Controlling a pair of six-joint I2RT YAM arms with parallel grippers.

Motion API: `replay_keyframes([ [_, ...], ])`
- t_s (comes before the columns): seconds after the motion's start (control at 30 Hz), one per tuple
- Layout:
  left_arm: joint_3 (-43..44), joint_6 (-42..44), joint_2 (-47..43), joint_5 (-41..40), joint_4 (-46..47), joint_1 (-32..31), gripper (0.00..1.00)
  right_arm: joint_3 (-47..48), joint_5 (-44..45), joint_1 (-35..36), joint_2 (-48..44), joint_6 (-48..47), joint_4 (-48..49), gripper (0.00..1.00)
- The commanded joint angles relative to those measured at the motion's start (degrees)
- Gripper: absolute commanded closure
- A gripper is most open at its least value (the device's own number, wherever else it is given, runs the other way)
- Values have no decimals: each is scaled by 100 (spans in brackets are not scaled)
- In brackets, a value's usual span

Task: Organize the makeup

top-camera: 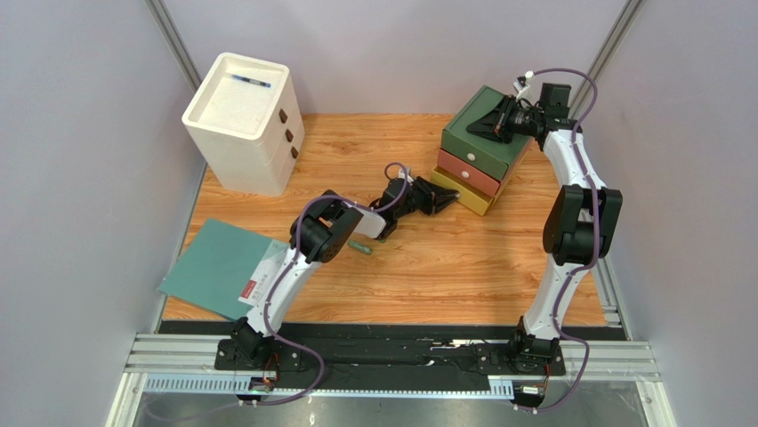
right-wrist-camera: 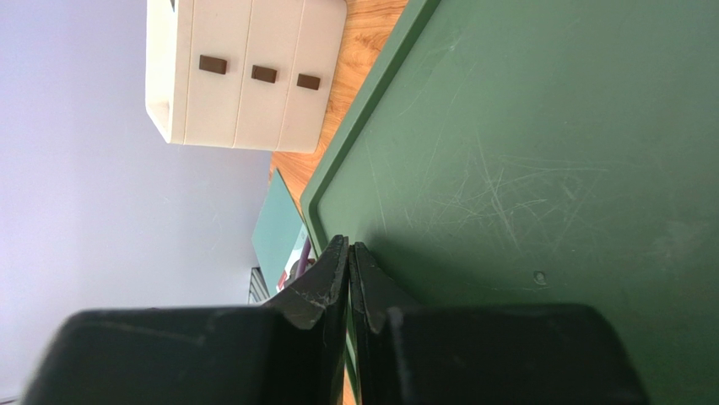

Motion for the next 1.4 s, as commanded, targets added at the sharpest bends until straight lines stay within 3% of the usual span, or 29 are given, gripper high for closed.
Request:
replay_keyframes([
  [0.0,-570,-371,-391,-63,122,-34,80,-868,1224,-33,1287,-670,-1199,89],
  [0.33,-1309,-582,-1181,340,9,-52,80,-859,1233,-33,1323,-644,-1190,89],
  [0.4,-1424,-556,-1296,350,-246,-52,77,-868,1233,-33,1323,-644,-1199,89],
  [0.63,-1511,-354,-1727,377,-633,9,46,-859,1251,-33,1323,-653,-1199,89],
  [0.87,-1705,585,-2728,393,-1414,431,44,-850,1233,-33,1314,-653,-1199,89],
  [0.97,-1539,1568,-3185,789,-2388,738,43,-841,1233,-33,1323,-644,-1199,89],
  [1.07,-1250,2798,-3695,685,-4276,879,37,-841,1225,-33,1340,-635,-1190,89],
  [1.2,-731,3976,-4135,-331,-7050,924,25,-841,1198,-33,1340,-609,-1181,89],
  [1.37,7,5048,-4083,-1135,-8533,941,17,-876,1172,-33,1340,-583,-1128,89],
])
